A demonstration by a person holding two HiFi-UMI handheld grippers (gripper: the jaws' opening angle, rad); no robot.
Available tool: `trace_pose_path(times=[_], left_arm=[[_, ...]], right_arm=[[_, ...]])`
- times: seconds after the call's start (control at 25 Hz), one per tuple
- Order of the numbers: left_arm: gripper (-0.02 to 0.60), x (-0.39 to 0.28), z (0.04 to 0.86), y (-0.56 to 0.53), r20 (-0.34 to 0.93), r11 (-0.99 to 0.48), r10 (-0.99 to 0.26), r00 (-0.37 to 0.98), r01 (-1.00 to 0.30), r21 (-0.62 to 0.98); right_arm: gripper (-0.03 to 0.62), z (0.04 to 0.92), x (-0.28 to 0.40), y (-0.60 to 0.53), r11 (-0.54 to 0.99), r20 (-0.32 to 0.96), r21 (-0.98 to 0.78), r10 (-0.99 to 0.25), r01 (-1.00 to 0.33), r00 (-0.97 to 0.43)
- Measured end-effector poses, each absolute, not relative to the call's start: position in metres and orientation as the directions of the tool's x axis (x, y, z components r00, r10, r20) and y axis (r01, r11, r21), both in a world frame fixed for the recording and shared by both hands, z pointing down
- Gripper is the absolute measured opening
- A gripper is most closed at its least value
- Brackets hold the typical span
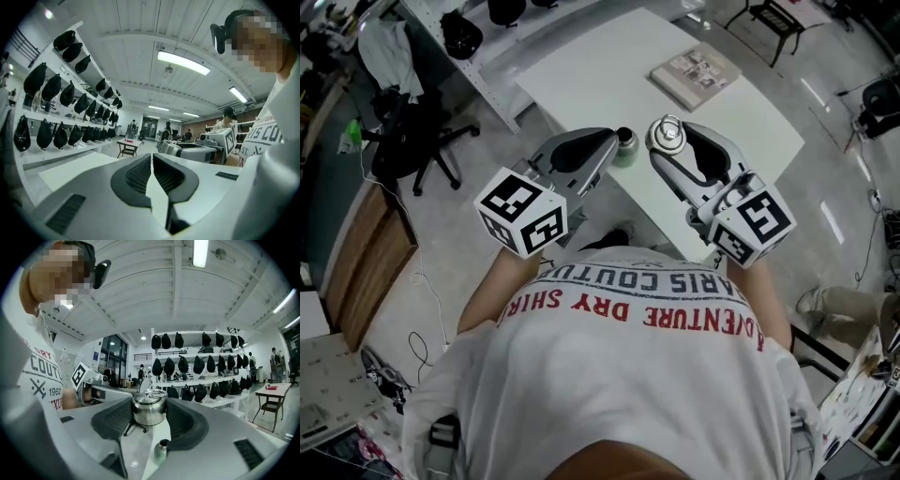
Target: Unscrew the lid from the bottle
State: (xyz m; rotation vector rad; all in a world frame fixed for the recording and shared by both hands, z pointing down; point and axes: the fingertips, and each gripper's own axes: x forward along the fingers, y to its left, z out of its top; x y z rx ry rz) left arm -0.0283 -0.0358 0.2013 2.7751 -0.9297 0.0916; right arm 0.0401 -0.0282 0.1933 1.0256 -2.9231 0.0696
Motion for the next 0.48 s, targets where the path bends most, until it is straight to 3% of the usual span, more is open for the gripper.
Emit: trace_pose_path(times=[0.48], left_arm=[[0.038, -0.027, 0.206, -0.031, 0.164, -0.77, -0.604, 0.78, -0.624, 0.132]], right_arm=[[0.232, 0.204, 0.044, -0.025, 0.772, 0.065, -0.016, -0.633, -0.635, -0.772]])
